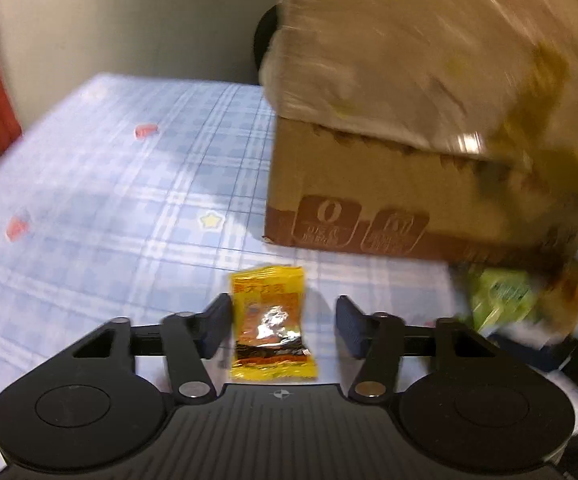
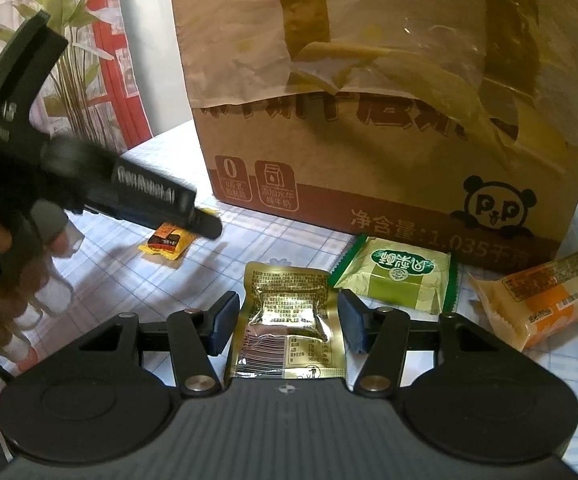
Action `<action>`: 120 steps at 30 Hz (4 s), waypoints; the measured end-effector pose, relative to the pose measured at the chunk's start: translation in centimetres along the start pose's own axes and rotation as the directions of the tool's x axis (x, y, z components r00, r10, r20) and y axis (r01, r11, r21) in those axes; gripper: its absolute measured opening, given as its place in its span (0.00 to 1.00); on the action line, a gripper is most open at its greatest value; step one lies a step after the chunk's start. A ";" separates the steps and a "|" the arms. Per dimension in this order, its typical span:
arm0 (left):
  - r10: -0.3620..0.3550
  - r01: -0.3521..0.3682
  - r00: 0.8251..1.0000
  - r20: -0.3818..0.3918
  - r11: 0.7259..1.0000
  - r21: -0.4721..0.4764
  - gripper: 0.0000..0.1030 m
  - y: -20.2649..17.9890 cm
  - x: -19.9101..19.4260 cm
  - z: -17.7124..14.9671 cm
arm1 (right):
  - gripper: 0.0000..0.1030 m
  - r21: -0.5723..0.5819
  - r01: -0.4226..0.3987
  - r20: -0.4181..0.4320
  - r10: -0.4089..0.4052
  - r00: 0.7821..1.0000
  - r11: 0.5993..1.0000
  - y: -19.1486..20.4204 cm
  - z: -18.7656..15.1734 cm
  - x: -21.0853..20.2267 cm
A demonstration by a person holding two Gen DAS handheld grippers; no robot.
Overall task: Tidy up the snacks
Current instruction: 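Grasp the yellow packet with the left tool while the right tool grasps the gold packet, then lift both held packets and carry them over the lined box, then open both tools to drop the packets into the box, then move both tools back down to the last two snack packets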
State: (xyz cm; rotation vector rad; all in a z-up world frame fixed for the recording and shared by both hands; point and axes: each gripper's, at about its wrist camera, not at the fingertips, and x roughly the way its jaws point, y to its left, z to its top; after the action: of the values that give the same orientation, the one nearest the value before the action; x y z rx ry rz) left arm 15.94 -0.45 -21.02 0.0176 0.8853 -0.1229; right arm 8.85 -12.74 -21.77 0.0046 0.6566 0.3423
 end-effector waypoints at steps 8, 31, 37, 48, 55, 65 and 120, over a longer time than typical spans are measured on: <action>0.052 -0.051 0.998 0.037 0.998 -0.022 0.34 -0.2 -1.2 -1.7 | 0.56 0.019 -0.022 0.002 0.022 1.000 1.000 -0.3 0.0 -0.2; -0.058 0.067 0.984 0.168 0.997 -0.049 0.33 -1.0 -7.5 -3.0 | 0.55 -0.026 -0.005 0.129 0.009 0.992 1.000 0.4 1.1 -5.4; -0.087 0.091 0.972 0.218 0.996 -0.011 0.33 -1.9 -9.3 -2.4 | 0.55 -0.039 -0.008 0.160 0.014 0.987 0.999 1.0 1.7 -6.7; -0.189 0.156 0.880 0.436 0.982 0.110 0.33 -2.5 -16.6 4.8 | 0.55 -0.082 0.008 0.423 0.027 0.906 0.997 0.5 9.5 -12.6; -0.260 0.214 0.835 0.485 0.965 0.149 0.33 -4.4 -16.5 11.8 | 0.55 0.032 0.041 0.464 -0.051 0.884 0.999 -3.9 16.3 -11.8; -0.246 0.205 0.870 0.427 0.969 0.140 0.39 -8.2 -11.9 15.9 | 0.59 0.050 0.137 0.347 -0.146 0.926 0.989 -7.5 17.4 -8.2; -0.132 0.135 0.949 0.286 0.991 0.008 0.62 -3.8 -10.0 3.8 | 0.88 0.158 0.290 0.054 -0.301 0.952 0.944 -11.0 2.4 -5.8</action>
State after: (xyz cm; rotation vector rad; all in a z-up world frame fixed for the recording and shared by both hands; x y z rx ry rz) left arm 12.17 -3.48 -10.77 -0.0696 0.5966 -0.2412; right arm 9.39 -24.69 -17.59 0.0602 0.5946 0.0021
